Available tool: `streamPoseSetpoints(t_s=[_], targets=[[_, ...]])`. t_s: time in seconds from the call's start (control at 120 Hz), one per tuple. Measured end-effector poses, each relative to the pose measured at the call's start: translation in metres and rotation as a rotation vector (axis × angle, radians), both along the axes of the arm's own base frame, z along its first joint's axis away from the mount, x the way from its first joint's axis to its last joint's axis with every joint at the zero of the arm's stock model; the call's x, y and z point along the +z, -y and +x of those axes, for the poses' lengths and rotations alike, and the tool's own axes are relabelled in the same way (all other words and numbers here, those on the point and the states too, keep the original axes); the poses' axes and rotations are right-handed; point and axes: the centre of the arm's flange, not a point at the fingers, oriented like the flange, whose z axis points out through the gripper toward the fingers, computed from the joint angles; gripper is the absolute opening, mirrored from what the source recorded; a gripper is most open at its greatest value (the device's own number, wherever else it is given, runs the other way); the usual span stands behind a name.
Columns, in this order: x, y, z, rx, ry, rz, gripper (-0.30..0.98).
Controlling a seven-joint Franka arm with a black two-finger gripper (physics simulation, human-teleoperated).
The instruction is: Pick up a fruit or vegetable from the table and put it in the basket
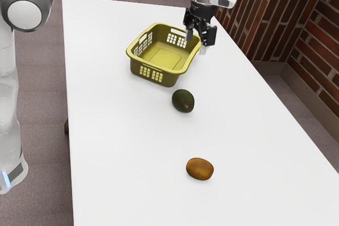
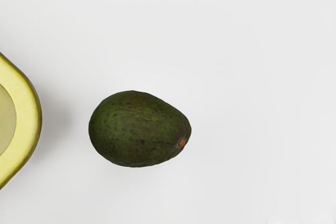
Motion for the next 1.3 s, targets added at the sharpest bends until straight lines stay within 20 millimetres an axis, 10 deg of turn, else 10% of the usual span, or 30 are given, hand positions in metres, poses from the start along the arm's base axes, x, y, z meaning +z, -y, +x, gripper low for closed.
streamPoseSetpoints(t_s=[0.533,0.783,1.067,1.3], targets=[[0.003,0.054,-0.009,-0.165,-0.045,0.006,0.68],[-0.051,0.181,-0.027,-0.461,-0.068,0.039,0.68],[-0.087,0.328,-0.098,-0.79,0.003,0.047,0.68],[-0.093,0.296,-0.076,-0.751,0.038,0.048,0.68]])
